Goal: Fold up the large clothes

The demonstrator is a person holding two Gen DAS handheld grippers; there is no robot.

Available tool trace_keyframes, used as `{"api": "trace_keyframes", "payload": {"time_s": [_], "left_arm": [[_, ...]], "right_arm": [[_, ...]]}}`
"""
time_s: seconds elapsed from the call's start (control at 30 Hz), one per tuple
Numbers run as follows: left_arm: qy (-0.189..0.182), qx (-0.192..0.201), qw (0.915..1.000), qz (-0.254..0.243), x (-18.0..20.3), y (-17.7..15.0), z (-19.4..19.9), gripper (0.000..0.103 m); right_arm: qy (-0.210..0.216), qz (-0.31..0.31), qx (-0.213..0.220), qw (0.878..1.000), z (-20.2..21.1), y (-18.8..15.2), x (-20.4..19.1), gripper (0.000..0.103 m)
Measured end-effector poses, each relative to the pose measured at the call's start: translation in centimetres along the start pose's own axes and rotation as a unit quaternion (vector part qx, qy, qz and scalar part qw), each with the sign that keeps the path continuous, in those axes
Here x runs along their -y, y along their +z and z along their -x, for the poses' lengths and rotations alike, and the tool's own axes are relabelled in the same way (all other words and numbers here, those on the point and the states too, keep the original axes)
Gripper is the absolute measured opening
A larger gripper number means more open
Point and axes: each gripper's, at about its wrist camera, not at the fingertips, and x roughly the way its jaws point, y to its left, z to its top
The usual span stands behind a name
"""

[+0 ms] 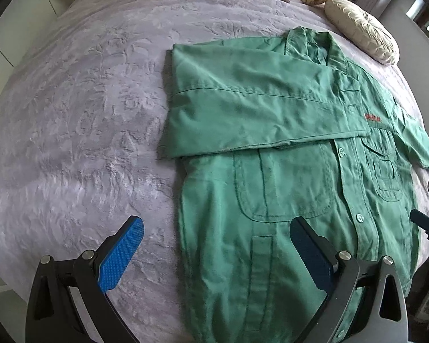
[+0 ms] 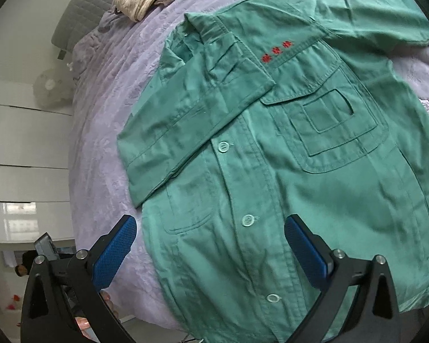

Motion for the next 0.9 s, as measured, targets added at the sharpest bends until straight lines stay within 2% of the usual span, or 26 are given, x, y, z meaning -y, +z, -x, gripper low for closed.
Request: {"api": "trace_keyframes", "payload": {"time_s": [0.1, 0.23, 0.53, 0.63, 0.73, 0.9], "left_arm": [[0.012, 0.001, 0.9999, 0.0, 2.3, -0.1, 1.7, 0.102], [0.034, -0.002, 0.9994, 0.006, 7.2, -0.1, 4.0, 0.102], [0.027, 0.009, 0.9996, 0.004, 19.2, 0.9, 5.5, 0.102], [0.021, 0.013, 0.9996, -0.01, 22.5, 1.5, 6.5, 0.102], [0.02, 0.026, 0.9991, -0.027, 24.2, 2.6, 7.4, 0.102], [0.022, 0.044, 0.998, -0.04, 26.4, 5.6, 8.2, 0.102]], "right_arm": [[0.016, -0.012, -0.005, 1.0, 0.3, 0.9, 1.9, 0.103], [0.039, -0.013, -0.015, 0.999, 1.3, 2.9, 4.8, 0.103], [0.087, -0.009, -0.007, 0.996, 6.6, 9.0, 11.1, 0.103], [0.107, -0.01, 0.01, 0.994, 8.6, 11.3, 12.6, 0.103], [0.137, -0.025, 0.04, 0.989, 10.5, 13.6, 13.7, 0.103], [0.156, -0.048, 0.099, 0.982, 13.4, 17.0, 14.8, 0.103]]}}
